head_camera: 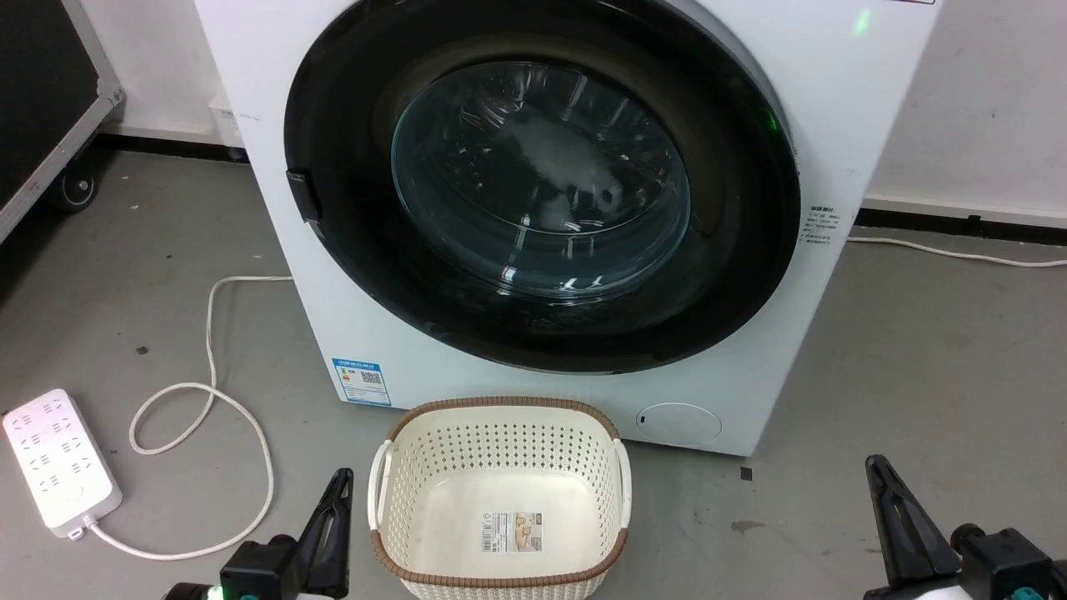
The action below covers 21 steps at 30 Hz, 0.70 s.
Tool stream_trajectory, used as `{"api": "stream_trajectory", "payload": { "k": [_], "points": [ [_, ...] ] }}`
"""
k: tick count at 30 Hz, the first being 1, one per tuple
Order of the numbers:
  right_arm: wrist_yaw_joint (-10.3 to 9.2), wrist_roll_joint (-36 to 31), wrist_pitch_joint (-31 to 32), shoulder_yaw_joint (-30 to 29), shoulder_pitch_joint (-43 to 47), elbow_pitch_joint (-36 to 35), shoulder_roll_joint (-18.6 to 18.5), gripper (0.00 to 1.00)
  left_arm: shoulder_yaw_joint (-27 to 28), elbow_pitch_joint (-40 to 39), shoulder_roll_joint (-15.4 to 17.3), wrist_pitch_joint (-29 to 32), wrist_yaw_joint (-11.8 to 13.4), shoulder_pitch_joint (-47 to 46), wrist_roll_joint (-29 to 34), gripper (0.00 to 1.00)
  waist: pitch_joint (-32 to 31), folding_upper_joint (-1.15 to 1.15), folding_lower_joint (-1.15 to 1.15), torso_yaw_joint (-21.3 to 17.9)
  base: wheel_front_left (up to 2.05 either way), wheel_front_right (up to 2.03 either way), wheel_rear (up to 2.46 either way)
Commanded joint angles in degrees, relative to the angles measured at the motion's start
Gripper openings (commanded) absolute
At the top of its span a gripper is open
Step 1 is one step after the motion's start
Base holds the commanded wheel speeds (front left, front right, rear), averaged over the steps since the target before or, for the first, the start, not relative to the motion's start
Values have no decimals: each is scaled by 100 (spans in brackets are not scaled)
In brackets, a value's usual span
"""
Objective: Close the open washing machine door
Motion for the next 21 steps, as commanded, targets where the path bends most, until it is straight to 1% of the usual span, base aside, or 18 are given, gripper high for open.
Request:
{"api": "stream_trajectory", "payload": {
  "k": [1,21],
  "points": [
    [0,5,24,14,-27,-23,2,0,14,-38,-8,27,18,-20,22,0,3,0,0,-1,0,0,0],
    [-1,20,258,103,-112,-97,8,0,57,-171,-38,261,94,-81,106,0,42,0,0,-23,0,0,0]
  ]
}}
